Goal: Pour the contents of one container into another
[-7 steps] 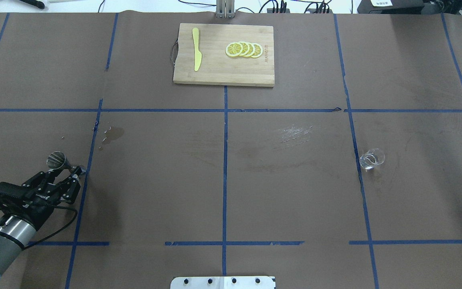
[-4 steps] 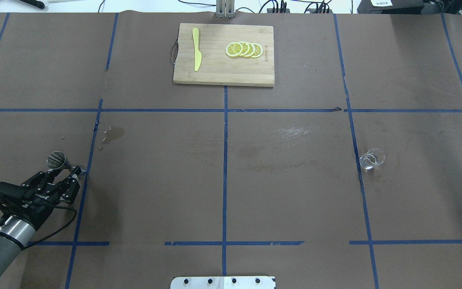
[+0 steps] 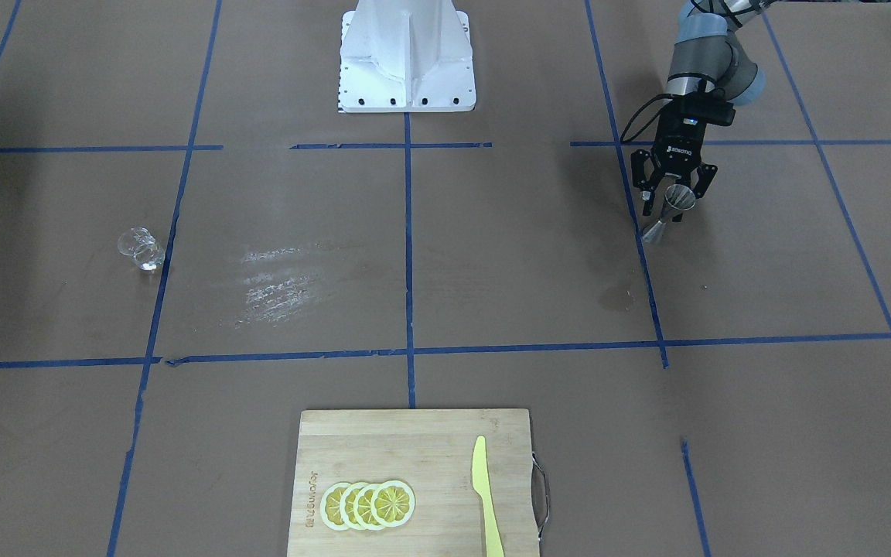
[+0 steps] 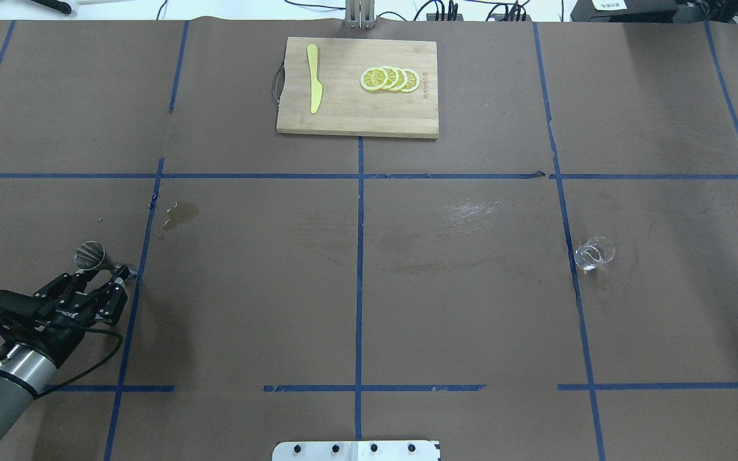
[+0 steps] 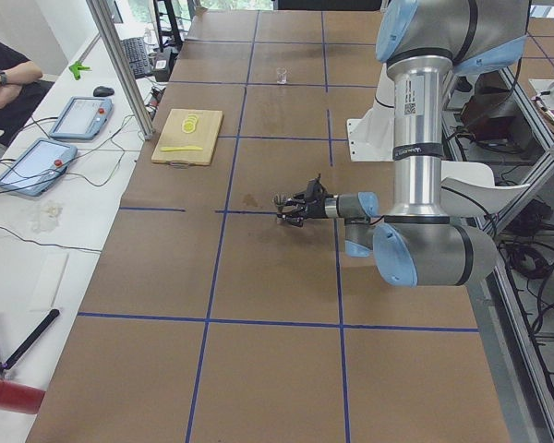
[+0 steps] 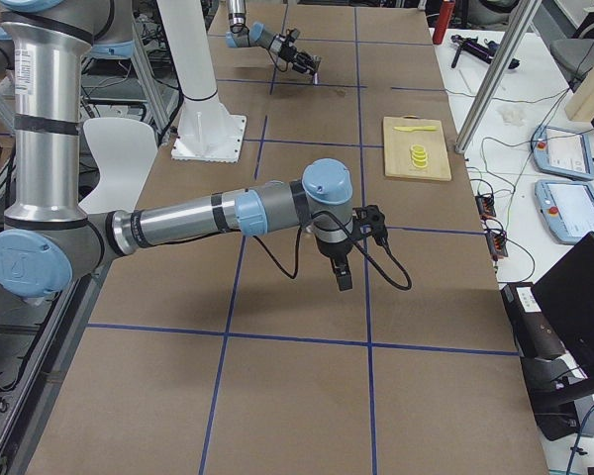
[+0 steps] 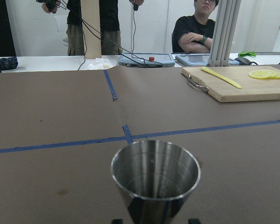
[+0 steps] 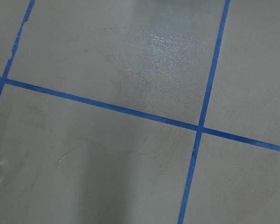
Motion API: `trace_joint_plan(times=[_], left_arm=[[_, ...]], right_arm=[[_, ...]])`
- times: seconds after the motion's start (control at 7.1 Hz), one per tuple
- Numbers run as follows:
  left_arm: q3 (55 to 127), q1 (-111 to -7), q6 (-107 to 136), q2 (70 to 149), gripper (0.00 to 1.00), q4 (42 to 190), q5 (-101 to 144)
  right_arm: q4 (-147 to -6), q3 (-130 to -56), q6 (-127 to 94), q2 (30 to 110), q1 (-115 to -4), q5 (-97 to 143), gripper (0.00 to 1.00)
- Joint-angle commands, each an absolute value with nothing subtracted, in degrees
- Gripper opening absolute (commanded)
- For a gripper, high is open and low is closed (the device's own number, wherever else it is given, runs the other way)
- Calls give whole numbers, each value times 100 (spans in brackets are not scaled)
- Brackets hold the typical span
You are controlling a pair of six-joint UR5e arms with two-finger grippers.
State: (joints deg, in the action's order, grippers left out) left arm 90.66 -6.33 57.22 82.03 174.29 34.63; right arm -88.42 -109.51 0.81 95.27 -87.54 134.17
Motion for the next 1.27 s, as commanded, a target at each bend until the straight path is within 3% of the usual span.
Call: trace_joint_plan(times=[0.0,1.13], left_arm=[[9070,-633,5713,8200,57,17429,3463],[9070,-712,5687,8226,54,17402,3498]], right_arm=[[-8842,-10951,88,9527,-8754,13412,100],[-8763,-10934,88,9536,-8754,13412,100]])
